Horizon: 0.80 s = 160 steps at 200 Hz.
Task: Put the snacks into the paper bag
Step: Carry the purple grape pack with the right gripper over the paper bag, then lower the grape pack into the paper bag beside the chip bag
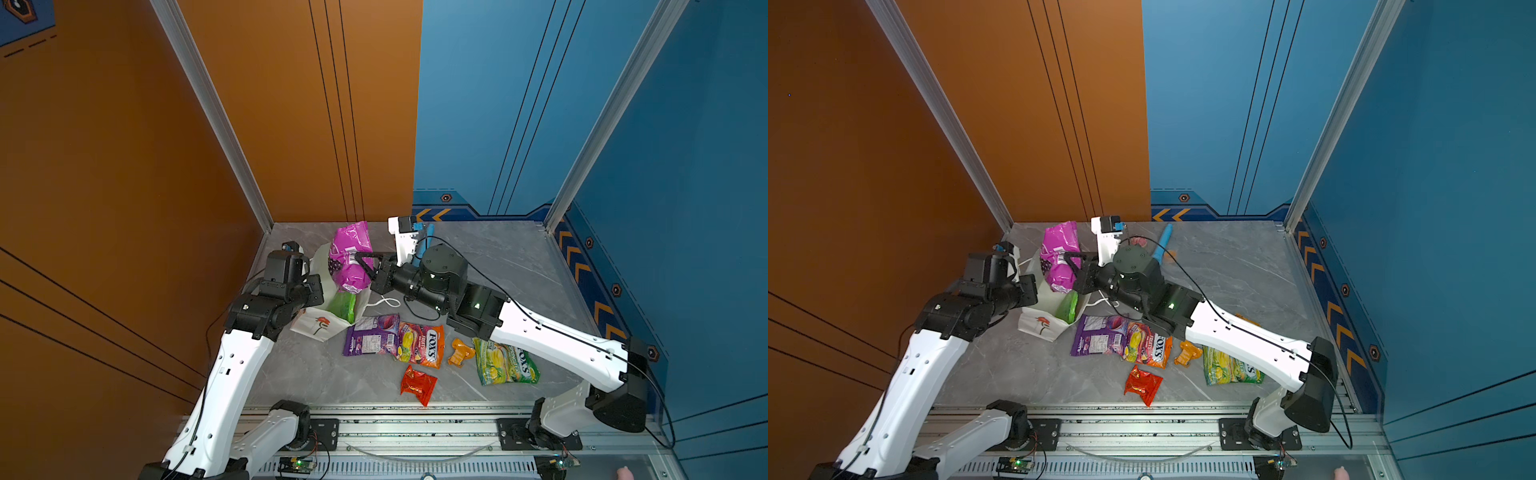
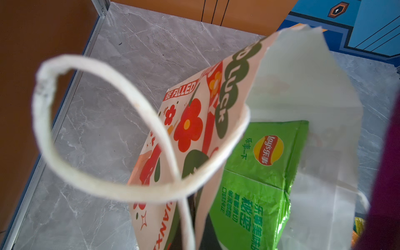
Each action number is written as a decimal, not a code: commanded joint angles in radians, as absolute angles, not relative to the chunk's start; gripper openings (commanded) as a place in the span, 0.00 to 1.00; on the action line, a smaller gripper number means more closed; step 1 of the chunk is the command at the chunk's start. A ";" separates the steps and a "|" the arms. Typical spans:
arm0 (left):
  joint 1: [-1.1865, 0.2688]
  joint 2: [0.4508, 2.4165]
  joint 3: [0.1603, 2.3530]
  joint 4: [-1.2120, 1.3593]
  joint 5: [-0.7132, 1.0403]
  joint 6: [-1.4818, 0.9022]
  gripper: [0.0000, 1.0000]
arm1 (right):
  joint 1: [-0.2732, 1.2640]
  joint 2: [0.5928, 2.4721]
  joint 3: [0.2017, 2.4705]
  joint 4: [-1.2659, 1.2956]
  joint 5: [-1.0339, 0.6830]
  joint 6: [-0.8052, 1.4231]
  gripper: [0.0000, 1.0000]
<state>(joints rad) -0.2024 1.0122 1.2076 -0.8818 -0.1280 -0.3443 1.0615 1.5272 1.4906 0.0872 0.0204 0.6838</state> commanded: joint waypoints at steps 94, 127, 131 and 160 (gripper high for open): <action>-0.225 1.009 1.252 -0.870 -0.131 -0.383 0.00 | 1.078 1.624 1.445 0.347 0.032 0.866 0.00; -0.229 0.999 1.245 -0.859 -0.123 -0.393 0.00 | 1.083 1.647 1.425 0.374 0.055 0.900 0.00; -0.228 0.997 1.243 -0.856 -0.122 -0.393 0.00 | 1.083 1.652 1.422 0.377 0.057 0.905 0.00; -0.228 0.987 1.231 -0.843 -0.110 -0.403 0.00 | 1.082 1.667 1.409 0.388 0.075 0.928 0.00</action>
